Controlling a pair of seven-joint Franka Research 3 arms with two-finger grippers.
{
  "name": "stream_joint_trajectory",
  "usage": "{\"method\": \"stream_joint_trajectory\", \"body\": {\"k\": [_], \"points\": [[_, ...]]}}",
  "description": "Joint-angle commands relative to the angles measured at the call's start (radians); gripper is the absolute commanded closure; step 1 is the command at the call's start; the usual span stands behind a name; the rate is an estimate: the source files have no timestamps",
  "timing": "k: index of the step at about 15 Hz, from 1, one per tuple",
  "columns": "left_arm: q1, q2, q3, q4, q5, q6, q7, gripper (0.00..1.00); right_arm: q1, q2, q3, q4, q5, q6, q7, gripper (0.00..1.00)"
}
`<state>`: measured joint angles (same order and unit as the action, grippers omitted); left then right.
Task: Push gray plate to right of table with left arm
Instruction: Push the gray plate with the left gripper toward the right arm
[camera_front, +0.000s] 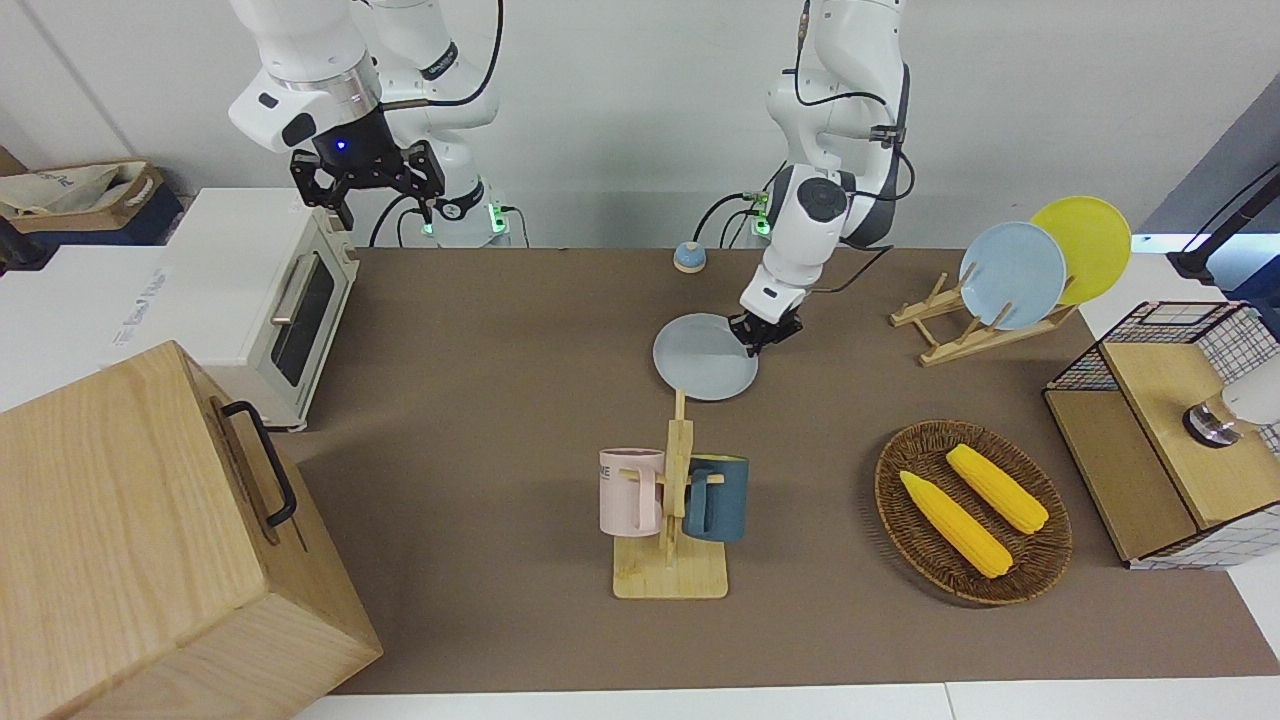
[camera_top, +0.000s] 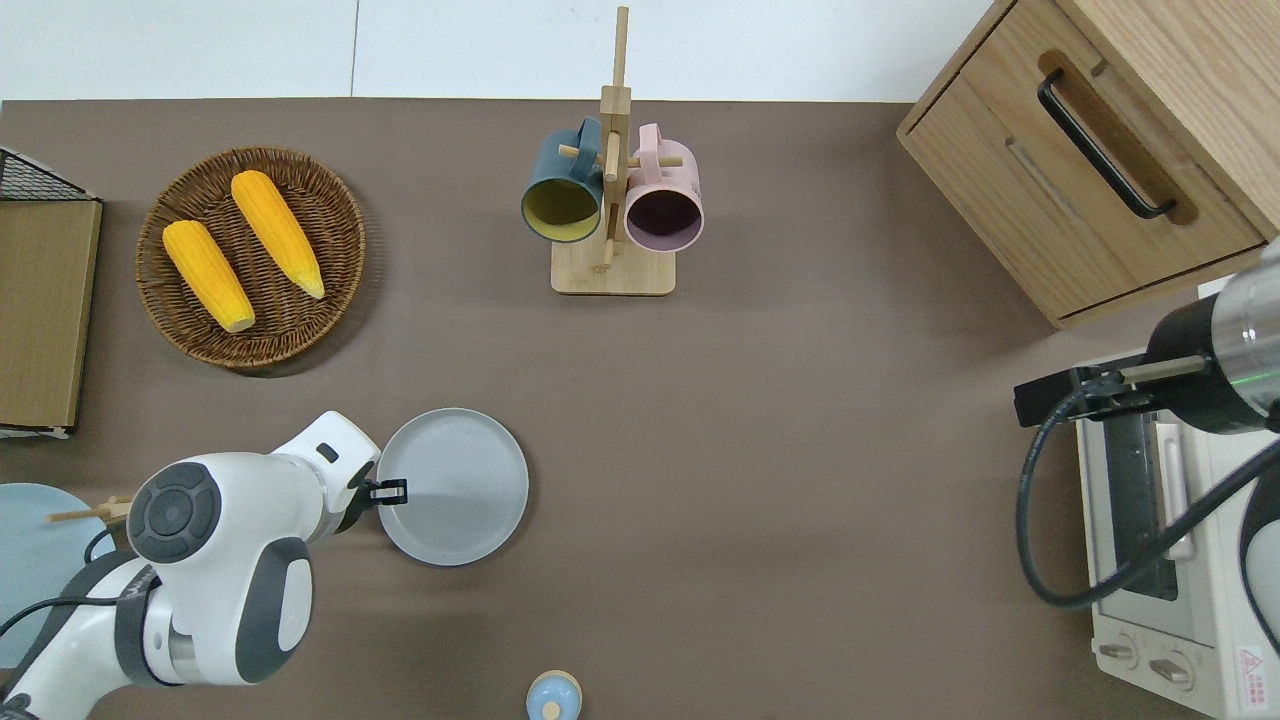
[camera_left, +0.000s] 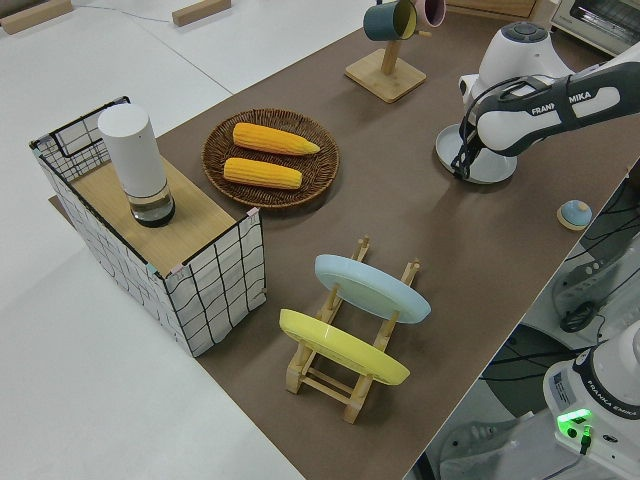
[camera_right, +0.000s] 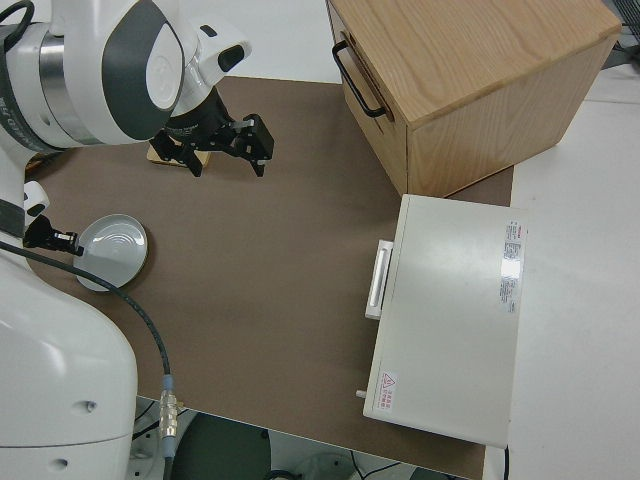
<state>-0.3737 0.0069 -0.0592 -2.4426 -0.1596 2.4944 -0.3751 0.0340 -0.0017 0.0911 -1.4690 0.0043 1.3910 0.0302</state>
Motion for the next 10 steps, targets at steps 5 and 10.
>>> {"method": "stream_joint_trajectory", "body": {"k": [5,10], "points": [[-0.178,0.197,-0.034,0.152,-0.031,0.123,-0.263,1.00,-0.011,-0.008,0.006,0.001,0.008,-0.012,-0.001,0.017],[-0.197,0.254,-0.117,0.252,-0.014,0.123,-0.405,1.00,-0.011,-0.008,0.004,-0.001,0.008,-0.012,-0.001,0.017]]}}
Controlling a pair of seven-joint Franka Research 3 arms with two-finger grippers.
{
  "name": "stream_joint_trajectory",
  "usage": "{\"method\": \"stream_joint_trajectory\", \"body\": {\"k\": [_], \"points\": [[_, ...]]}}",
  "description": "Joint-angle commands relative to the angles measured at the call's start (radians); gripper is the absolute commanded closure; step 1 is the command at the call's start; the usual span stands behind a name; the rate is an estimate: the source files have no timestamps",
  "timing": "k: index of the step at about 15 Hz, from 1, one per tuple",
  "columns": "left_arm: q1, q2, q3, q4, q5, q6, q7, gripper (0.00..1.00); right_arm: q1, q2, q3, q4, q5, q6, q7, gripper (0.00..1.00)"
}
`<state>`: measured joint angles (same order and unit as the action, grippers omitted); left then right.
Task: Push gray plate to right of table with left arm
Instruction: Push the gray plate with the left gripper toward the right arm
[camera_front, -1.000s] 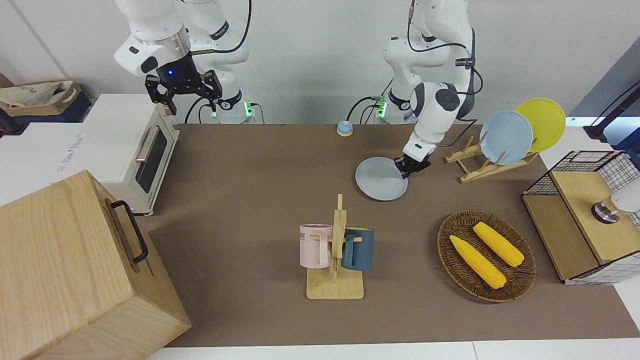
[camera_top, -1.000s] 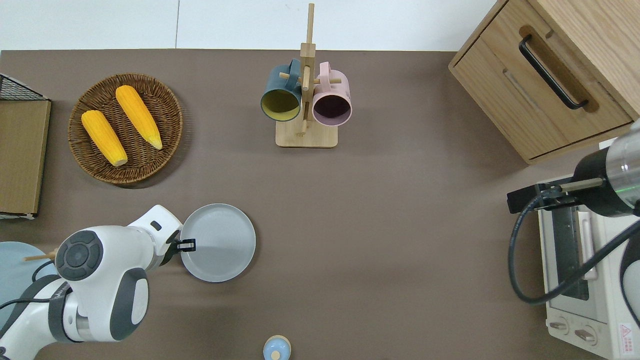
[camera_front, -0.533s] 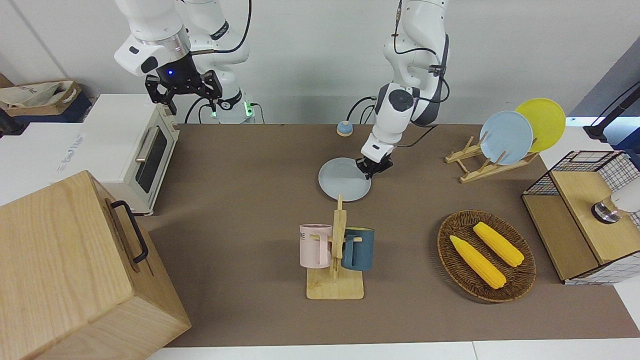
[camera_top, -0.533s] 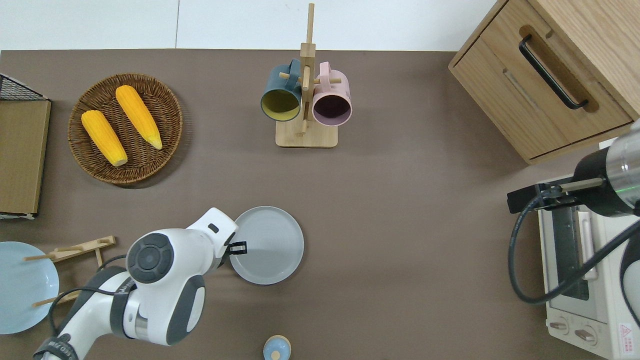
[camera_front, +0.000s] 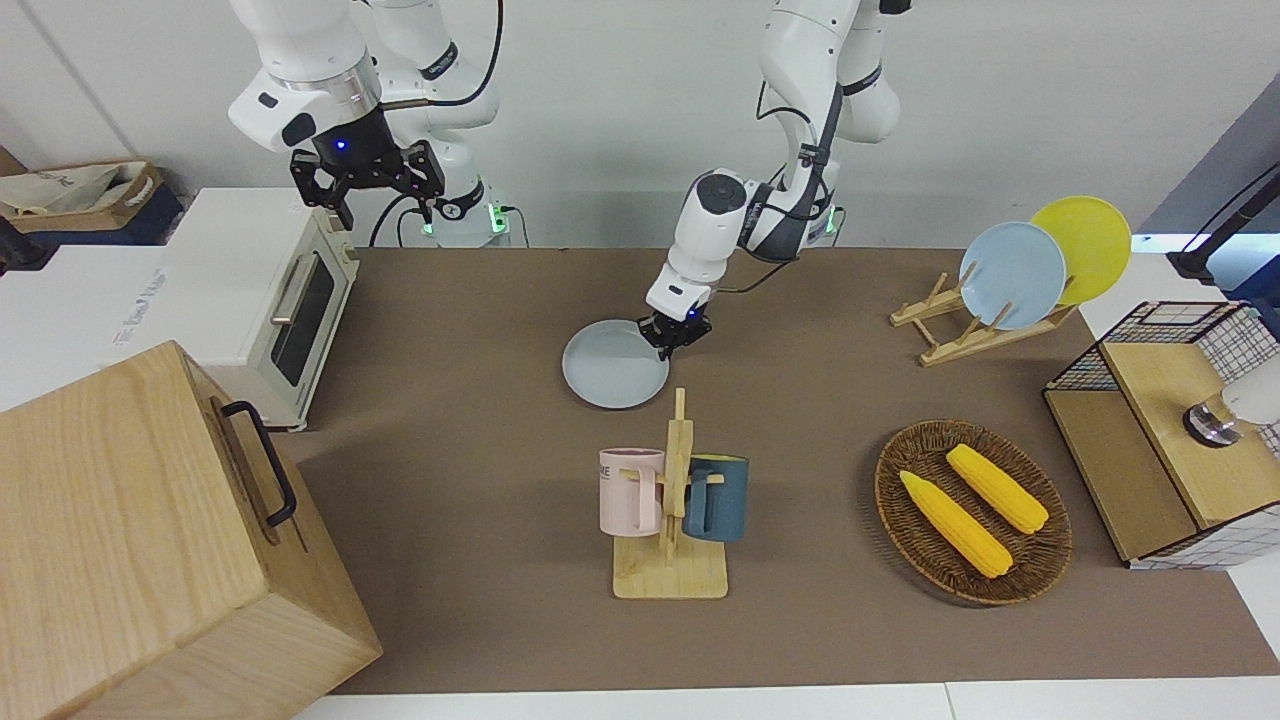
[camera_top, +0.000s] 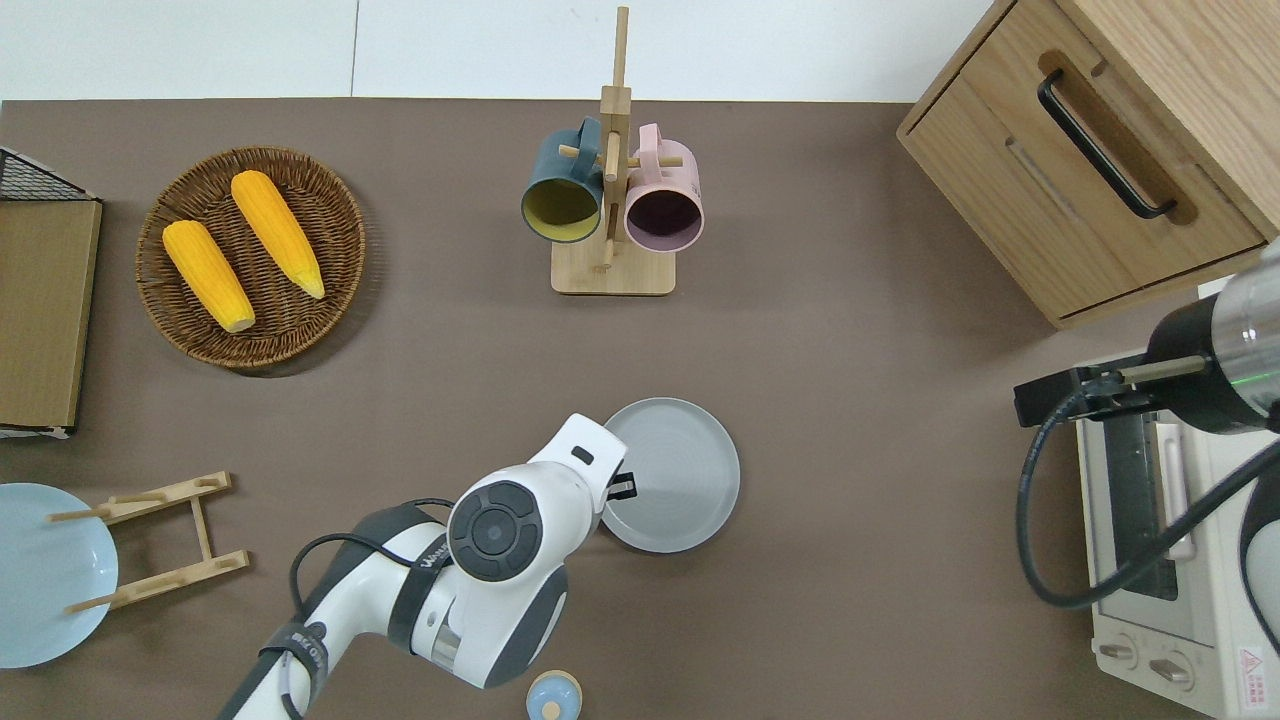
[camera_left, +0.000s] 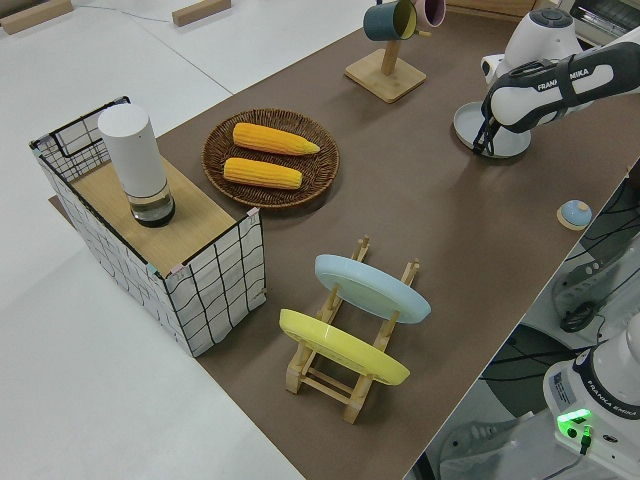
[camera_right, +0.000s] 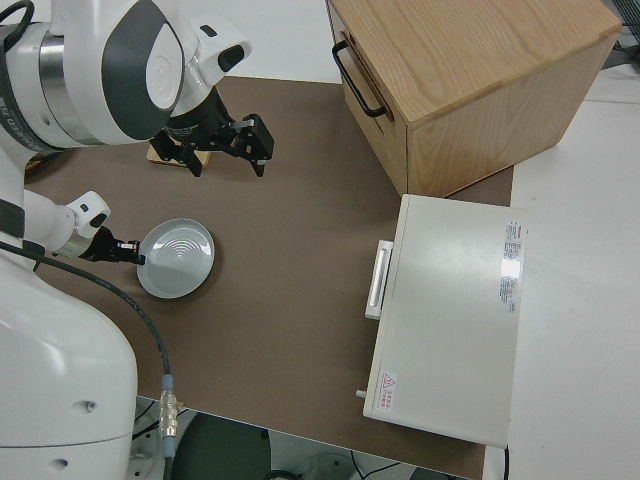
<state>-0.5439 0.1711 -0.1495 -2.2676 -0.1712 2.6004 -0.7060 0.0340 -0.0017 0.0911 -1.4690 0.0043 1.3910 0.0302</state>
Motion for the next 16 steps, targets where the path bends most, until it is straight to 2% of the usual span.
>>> {"method": "stream_joint_trajectory", "body": {"k": [1,6,12,13,14,15,16], "points": [[-0.046,0.105,-0.028,0.098,-0.002,0.017,-0.095,1.00,-0.011,-0.008,0.004,0.001,0.008,-0.012,-0.003,0.017],[-0.103,0.166,-0.028,0.172,-0.001,0.017,-0.147,1.00,-0.011,-0.008,0.006,0.001,0.008,-0.012,-0.001,0.017],[-0.116,0.174,-0.027,0.183,0.001,0.014,-0.147,1.00,-0.011,-0.008,0.006,0.001,0.008,-0.012,-0.003,0.017],[-0.116,0.174,-0.027,0.183,0.001,0.014,-0.147,0.96,-0.011,-0.008,0.006,0.001,0.008,-0.012,-0.001,0.017],[-0.114,0.174,-0.027,0.183,0.001,0.014,-0.139,0.64,-0.011,-0.008,0.006,-0.001,0.008,-0.012,-0.003,0.017],[-0.113,0.173,-0.025,0.183,0.002,0.012,-0.135,0.26,-0.011,-0.008,0.004,-0.001,0.008,-0.012,-0.001,0.017],[-0.110,0.171,-0.024,0.181,0.012,0.010,-0.132,0.10,-0.011,-0.008,0.006,0.001,0.008,-0.012,-0.003,0.017]]}}
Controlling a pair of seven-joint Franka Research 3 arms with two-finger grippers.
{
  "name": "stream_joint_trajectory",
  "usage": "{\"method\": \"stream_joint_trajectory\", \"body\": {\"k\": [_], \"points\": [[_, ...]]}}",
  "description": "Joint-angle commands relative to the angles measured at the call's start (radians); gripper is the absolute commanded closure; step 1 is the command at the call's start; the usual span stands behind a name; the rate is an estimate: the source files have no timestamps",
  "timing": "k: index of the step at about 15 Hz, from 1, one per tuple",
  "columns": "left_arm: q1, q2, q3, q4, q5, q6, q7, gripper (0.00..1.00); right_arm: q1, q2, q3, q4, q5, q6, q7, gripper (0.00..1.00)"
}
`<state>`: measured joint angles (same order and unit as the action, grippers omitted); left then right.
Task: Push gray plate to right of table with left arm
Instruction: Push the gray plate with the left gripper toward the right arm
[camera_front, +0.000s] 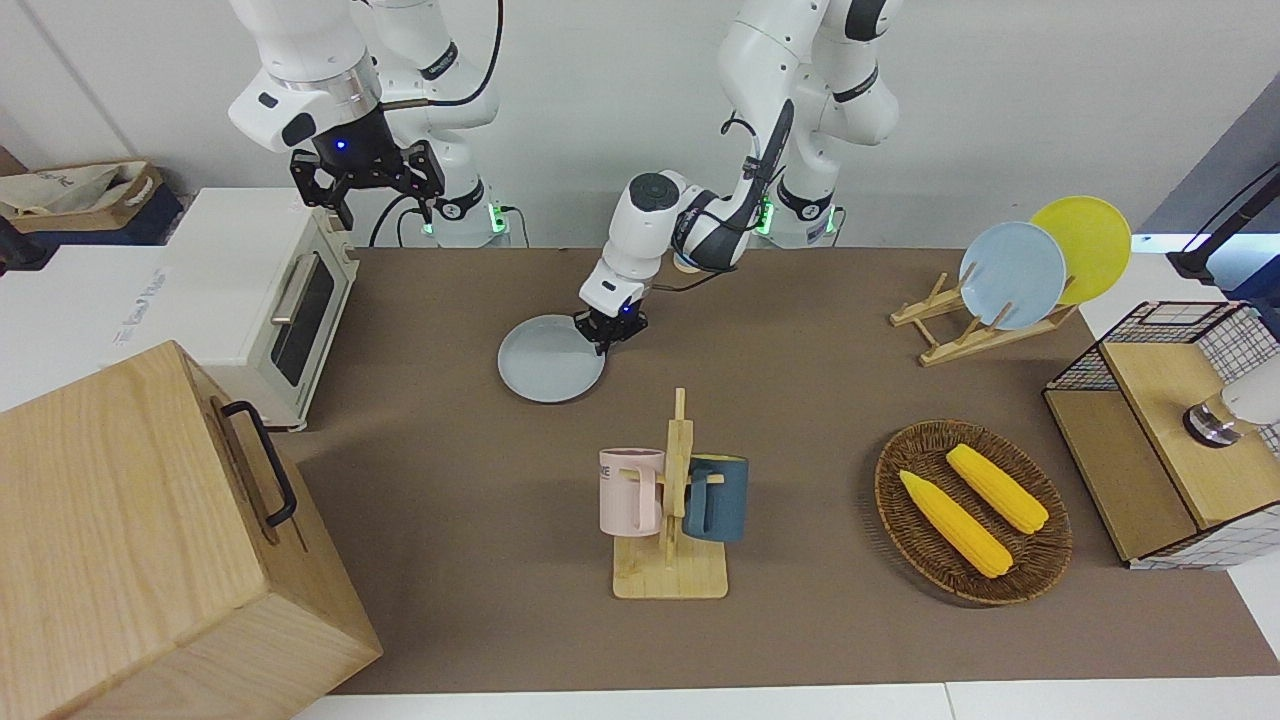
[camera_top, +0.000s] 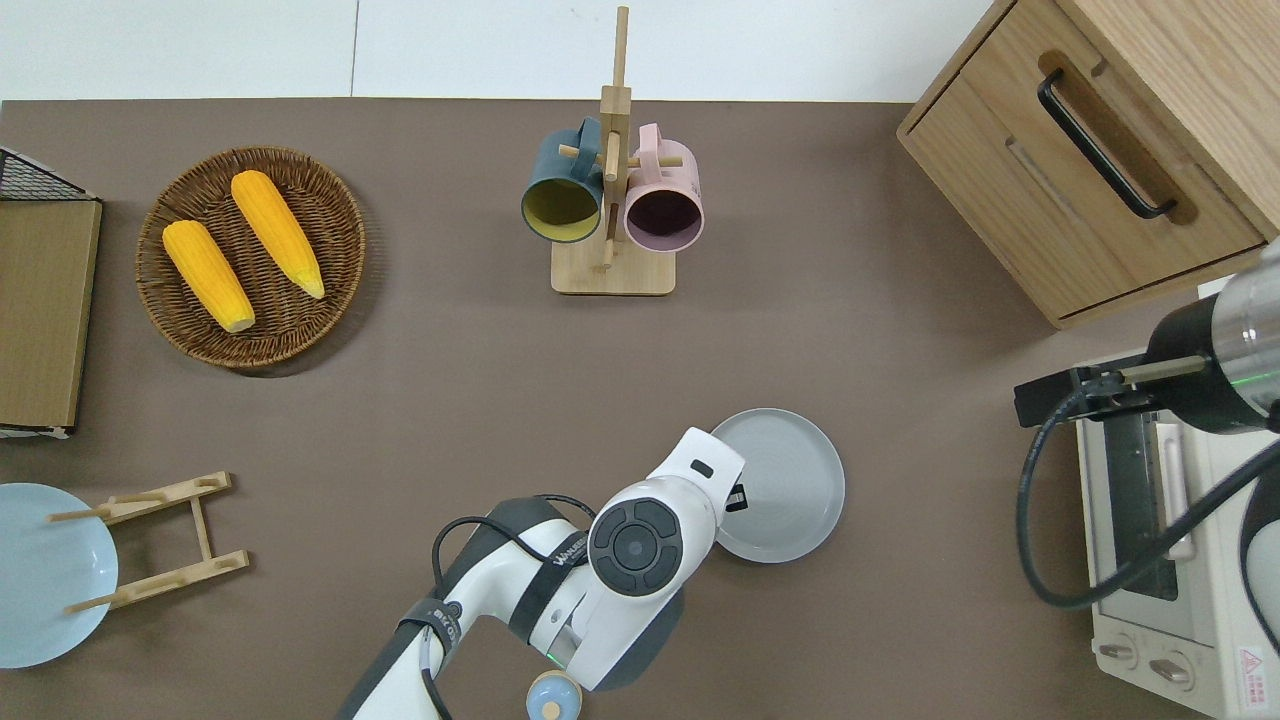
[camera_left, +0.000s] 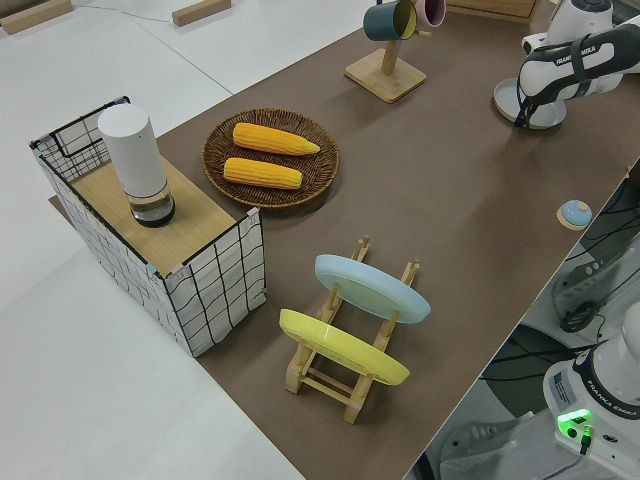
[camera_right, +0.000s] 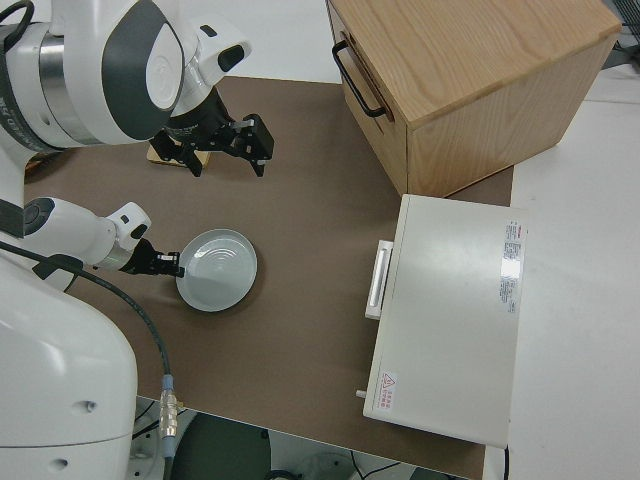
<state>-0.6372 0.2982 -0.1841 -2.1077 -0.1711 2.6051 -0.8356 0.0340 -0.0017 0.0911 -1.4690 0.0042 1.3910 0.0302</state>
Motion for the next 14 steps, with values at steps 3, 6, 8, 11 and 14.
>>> {"method": "stream_joint_trajectory", "body": {"k": [3,6,8,11,14], "points": [[-0.010,0.025,0.015,0.021,0.019,-0.003,0.012,0.02,-0.011,-0.008,0.006,0.001,0.008,-0.012,-0.003,0.017],[0.011,-0.022,0.020,0.008,0.018,-0.048,0.047,0.02,-0.011,-0.008,0.004,-0.001,0.008,-0.012,-0.003,0.017],[0.053,-0.065,0.017,0.008,0.009,-0.126,0.093,0.02,-0.011,-0.008,0.006,-0.001,0.008,-0.012,-0.003,0.017],[0.126,-0.134,0.015,0.006,-0.014,-0.239,0.182,0.02,-0.011,-0.008,0.006,-0.001,0.008,-0.012,-0.003,0.017],[0.227,-0.226,0.020,0.006,-0.059,-0.413,0.356,0.01,-0.011,-0.008,0.006,-0.001,0.008,-0.012,-0.001,0.017]]}}
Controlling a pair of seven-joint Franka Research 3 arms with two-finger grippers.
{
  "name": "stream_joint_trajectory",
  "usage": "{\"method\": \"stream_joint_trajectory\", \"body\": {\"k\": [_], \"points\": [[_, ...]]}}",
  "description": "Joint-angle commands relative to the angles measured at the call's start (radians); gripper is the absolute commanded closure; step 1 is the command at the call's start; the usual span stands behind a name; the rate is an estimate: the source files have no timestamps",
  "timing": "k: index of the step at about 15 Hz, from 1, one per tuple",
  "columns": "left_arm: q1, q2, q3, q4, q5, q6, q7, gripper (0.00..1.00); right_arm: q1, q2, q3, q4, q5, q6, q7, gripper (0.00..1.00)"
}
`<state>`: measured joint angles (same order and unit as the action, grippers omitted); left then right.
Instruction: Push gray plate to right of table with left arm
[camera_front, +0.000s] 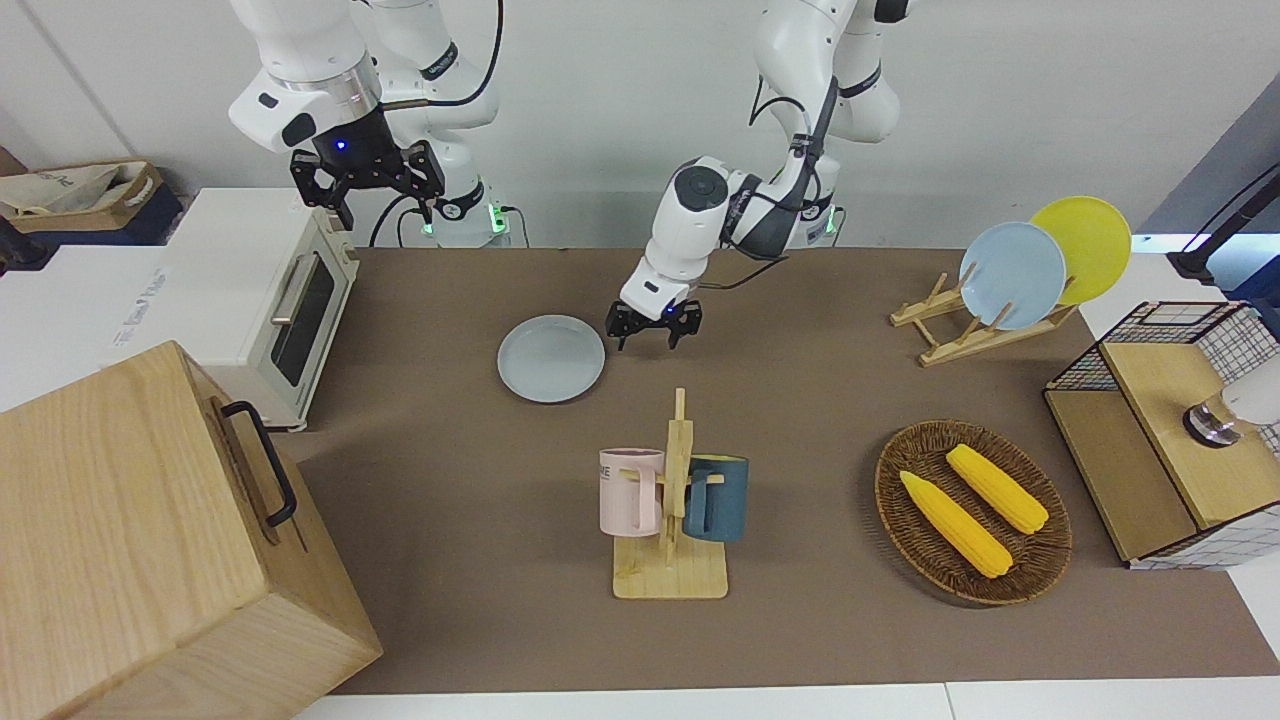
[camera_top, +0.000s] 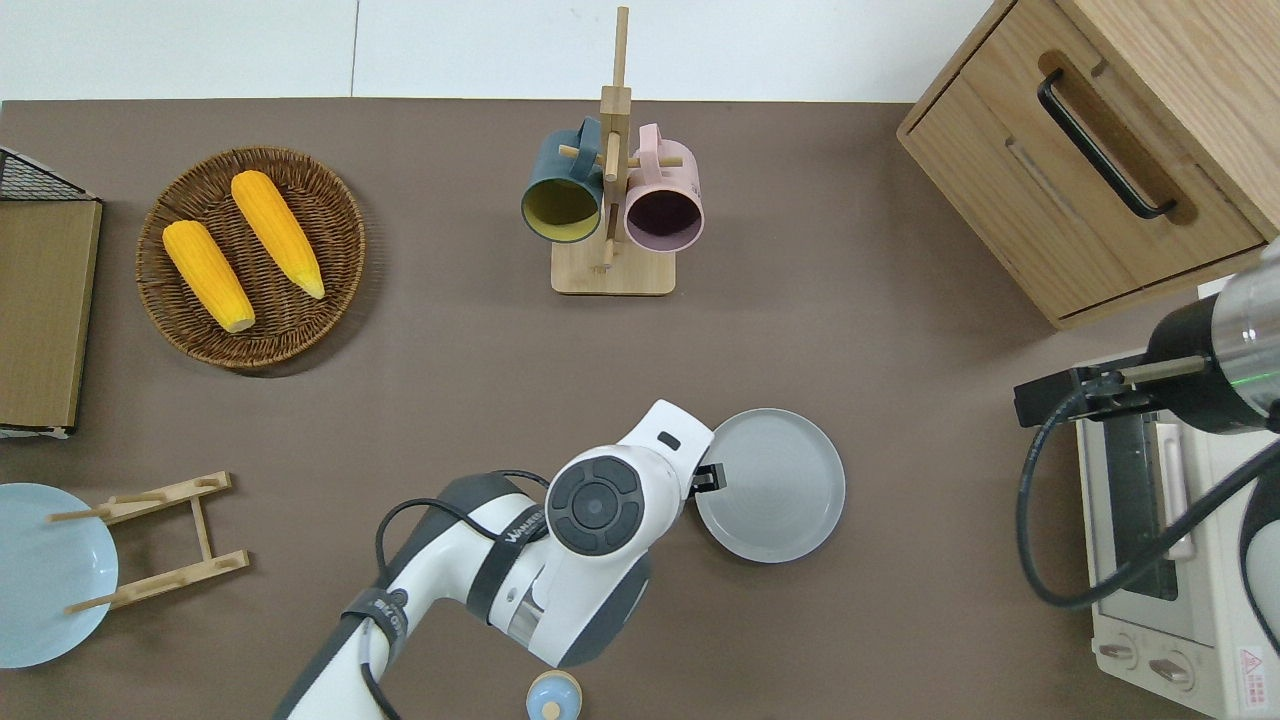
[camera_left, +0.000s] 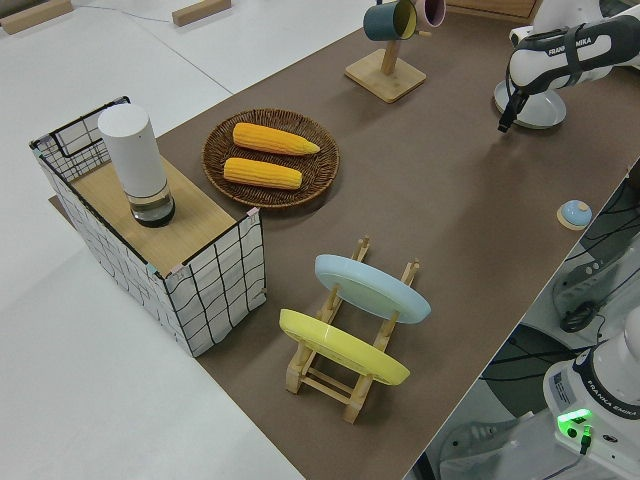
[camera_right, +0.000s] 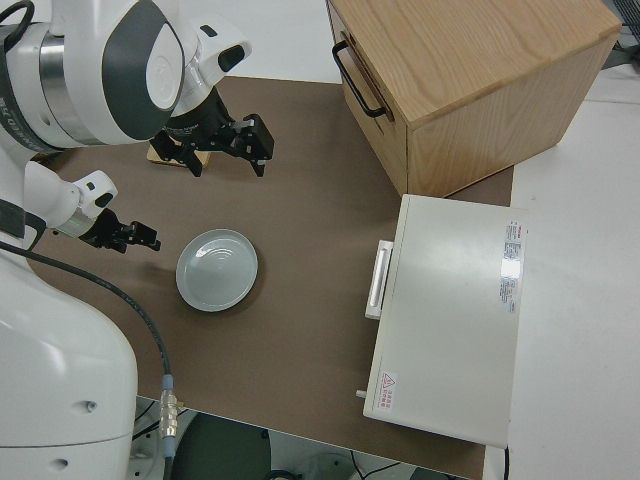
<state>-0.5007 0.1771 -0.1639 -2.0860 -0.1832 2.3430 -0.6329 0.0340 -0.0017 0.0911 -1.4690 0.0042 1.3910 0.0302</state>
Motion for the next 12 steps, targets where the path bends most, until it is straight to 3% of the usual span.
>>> {"method": "stream_joint_trajectory", "body": {"k": [1,5,7,10,12], "points": [[0.128,-0.138,0.000,-0.016,-0.047,-0.206,0.197,0.01,-0.011,-0.008,0.006,-0.001,0.008,-0.012,-0.001,0.017],[0.330,-0.261,0.001,-0.003,-0.022,-0.425,0.428,0.01,-0.011,-0.008,0.004,0.001,0.008,-0.012,-0.003,0.017],[0.410,-0.300,0.009,0.007,0.039,-0.493,0.528,0.01,-0.011,-0.008,0.006,0.001,0.008,-0.012,-0.001,0.017],[0.488,-0.312,0.052,0.069,0.102,-0.594,0.665,0.01,-0.011,-0.008,0.006,-0.001,0.010,-0.012,-0.003,0.017],[0.504,-0.312,0.104,0.124,0.128,-0.649,0.740,0.01,-0.011,-0.008,0.006,-0.001,0.008,-0.012,-0.003,0.017]]}}
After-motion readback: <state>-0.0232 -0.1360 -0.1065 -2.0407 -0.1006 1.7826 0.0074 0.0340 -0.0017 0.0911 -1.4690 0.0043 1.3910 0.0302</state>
